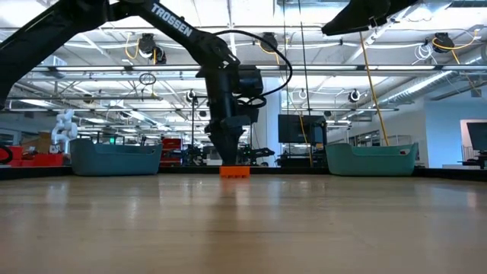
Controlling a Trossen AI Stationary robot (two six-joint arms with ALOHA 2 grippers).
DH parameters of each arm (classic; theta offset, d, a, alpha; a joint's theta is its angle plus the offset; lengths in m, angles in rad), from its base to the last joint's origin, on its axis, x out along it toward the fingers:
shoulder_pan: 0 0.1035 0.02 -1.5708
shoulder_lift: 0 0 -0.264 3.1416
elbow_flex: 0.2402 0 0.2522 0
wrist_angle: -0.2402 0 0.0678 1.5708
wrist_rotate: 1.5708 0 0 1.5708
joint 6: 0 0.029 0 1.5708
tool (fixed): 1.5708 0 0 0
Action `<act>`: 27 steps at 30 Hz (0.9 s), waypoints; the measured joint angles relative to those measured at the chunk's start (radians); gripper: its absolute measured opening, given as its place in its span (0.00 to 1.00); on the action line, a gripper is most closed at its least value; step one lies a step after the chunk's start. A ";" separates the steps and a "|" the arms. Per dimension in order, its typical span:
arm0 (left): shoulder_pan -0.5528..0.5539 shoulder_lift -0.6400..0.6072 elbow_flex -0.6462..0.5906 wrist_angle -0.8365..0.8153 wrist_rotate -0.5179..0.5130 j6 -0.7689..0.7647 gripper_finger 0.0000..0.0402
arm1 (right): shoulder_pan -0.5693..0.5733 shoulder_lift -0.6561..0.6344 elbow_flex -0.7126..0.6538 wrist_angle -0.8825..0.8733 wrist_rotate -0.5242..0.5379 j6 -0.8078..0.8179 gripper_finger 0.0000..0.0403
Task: Sort & place blocks by color
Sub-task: Put the orange game piece into the dark blue bin
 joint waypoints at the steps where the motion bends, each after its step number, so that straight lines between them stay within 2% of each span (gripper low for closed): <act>1: 0.000 0.000 0.000 0.008 -0.011 0.002 0.57 | 0.000 -0.003 0.000 0.000 0.000 0.000 0.67; 8: 0.004 0.000 0.000 0.023 -0.045 0.013 0.57 | 0.000 -0.009 0.000 0.001 0.000 0.000 0.67; 15: -0.004 0.051 0.000 0.015 -0.002 0.018 0.57 | 0.000 -0.009 0.000 0.001 0.000 0.000 0.67; 18: -0.014 0.058 -0.001 0.029 -0.045 0.023 0.57 | 0.000 -0.009 0.000 0.000 0.000 0.000 0.67; 27: -0.013 0.058 0.000 0.014 -0.053 0.015 0.57 | 0.000 -0.009 0.000 0.000 0.000 -0.003 0.67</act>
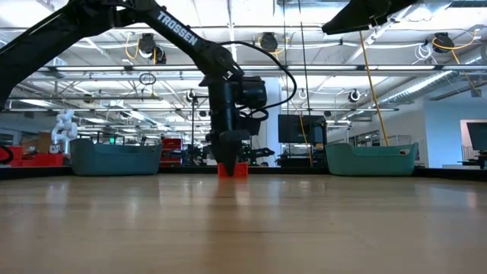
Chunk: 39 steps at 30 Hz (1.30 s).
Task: Sort & place blocks by color
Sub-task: Put the orange game piece into the dark blue bin
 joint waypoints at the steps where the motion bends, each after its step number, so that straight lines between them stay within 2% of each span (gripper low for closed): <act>1: -0.001 0.000 0.000 -0.012 0.000 -0.002 0.56 | 0.000 0.000 0.000 0.000 0.000 0.000 0.67; 4: -0.009 0.000 0.000 -0.049 -0.029 -0.002 0.48 | 0.000 0.000 0.000 0.000 0.000 0.000 0.67; 9: -0.024 0.000 0.000 -0.111 -0.088 0.029 0.22 | 0.000 0.000 0.000 0.000 0.000 0.000 0.67; 16: -0.012 -0.001 0.000 -0.129 -0.087 0.018 0.22 | 0.000 0.000 0.000 -0.007 0.000 -0.001 0.67; 25: 0.024 -0.031 -0.002 -0.283 -0.067 -0.006 0.22 | 0.000 0.000 0.000 -0.029 0.000 -0.008 0.67; 31: 0.049 -0.172 -0.001 -0.297 -0.067 -0.011 0.22 | 0.000 0.000 0.000 -0.044 0.000 -0.005 0.67; 39: 0.146 -0.398 -0.015 -0.457 -0.260 -0.113 0.22 | 0.000 0.000 0.000 -0.085 0.000 0.032 0.67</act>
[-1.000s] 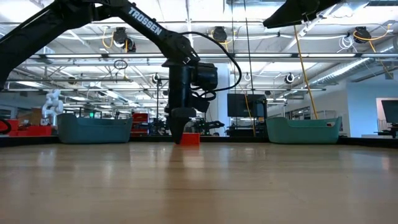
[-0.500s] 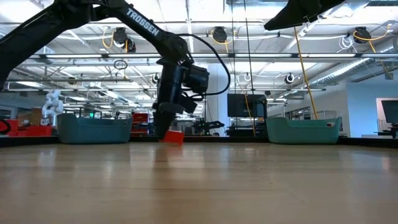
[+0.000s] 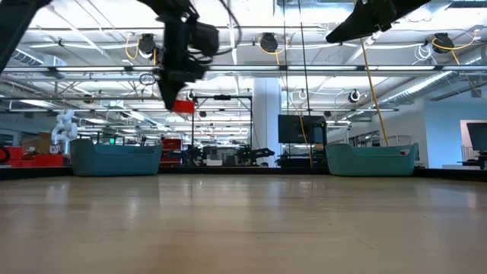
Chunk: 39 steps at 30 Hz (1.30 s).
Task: Sort & place blocks by color
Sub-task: Put the orange game piece into the dark blue bin, then put the green game piece into the light blue bin
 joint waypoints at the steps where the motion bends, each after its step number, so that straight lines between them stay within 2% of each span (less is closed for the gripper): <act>1: 0.011 -0.021 -0.009 -0.027 -0.042 -0.026 0.22 | 0.000 0.000 0.000 -0.004 0.000 0.005 0.67; 3: 0.037 -0.064 -0.037 -0.063 -0.089 -0.067 0.22 | 0.000 0.000 0.000 -0.010 0.000 0.017 0.67; 8: 0.117 -0.131 -0.182 -0.084 -0.098 -0.129 0.22 | 0.000 0.000 0.000 -0.011 0.000 0.019 0.67; 15: 0.221 -0.147 -0.392 -0.026 -0.116 -0.129 0.22 | 0.000 0.000 0.000 0.011 0.000 0.006 0.67; 17: 0.230 -0.146 -0.424 -0.007 -0.114 -0.120 0.29 | 0.000 0.000 0.000 0.031 0.000 -0.008 0.67; 20: 0.233 -0.146 -0.447 0.003 -0.095 -0.112 0.46 | -0.001 0.000 0.000 0.040 0.000 -0.021 0.67; 25: 0.208 -0.146 -0.447 -0.003 -0.078 -0.113 0.71 | -0.001 0.000 0.000 0.042 0.000 -0.026 0.67; 29: 0.179 -0.146 -0.403 -0.099 -0.076 -0.145 0.82 | -0.001 0.000 0.000 0.042 0.000 -0.030 0.67; 33: 0.131 -0.147 -0.304 -0.219 -0.033 -0.203 0.83 | -0.001 0.000 0.000 0.042 0.000 -0.035 0.67; 39: -0.003 -0.222 -0.208 -0.173 0.199 -0.224 0.73 | -0.001 0.000 0.000 0.041 0.000 -0.037 0.67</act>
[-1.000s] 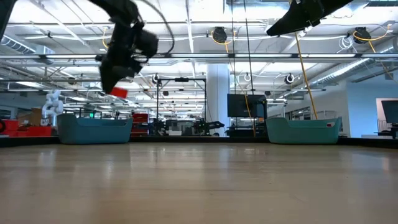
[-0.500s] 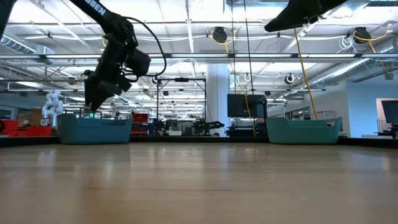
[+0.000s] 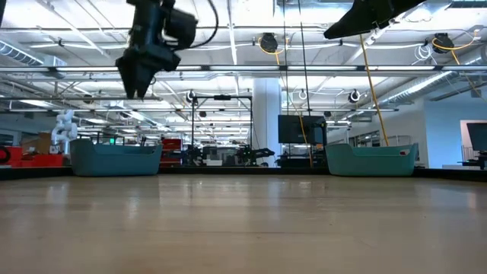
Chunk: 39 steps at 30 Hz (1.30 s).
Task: Sort & place blocks by color
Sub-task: Put the green game piece into the light blue bin
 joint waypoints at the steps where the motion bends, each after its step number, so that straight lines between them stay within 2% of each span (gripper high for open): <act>1: -0.030 -0.010 0.004 0.000 0.015 -0.012 0.71 | 0.000 0.000 0.000 0.000 0.000 0.000 0.67; 5: -0.162 -0.059 0.006 -0.013 0.019 -0.133 0.63 | 0.000 0.000 0.000 -0.001 0.000 0.001 0.67; 12: -0.449 -0.065 0.005 -0.020 0.102 -0.420 0.55 | 0.000 0.000 0.000 -0.010 -0.001 0.026 0.67; 18: -0.719 -0.048 0.005 -0.014 0.171 -0.691 0.54 | 0.000 0.000 0.000 -0.017 -0.002 0.029 0.67; 24: -0.975 -0.043 0.005 0.068 0.166 -1.016 0.55 | 0.000 0.000 0.000 -0.017 -0.003 0.028 0.67; 27: -1.093 -0.039 0.004 0.145 0.122 -1.167 0.55 | 0.000 0.000 0.000 -0.012 -0.003 0.030 0.67; 32: -1.221 0.037 0.004 0.247 0.082 -1.337 0.55 | 0.000 0.000 0.000 0.002 -0.003 0.055 0.67; 39: -1.276 0.187 0.003 0.311 0.205 -1.372 0.55 | 0.000 0.001 0.000 0.088 -0.003 0.004 0.67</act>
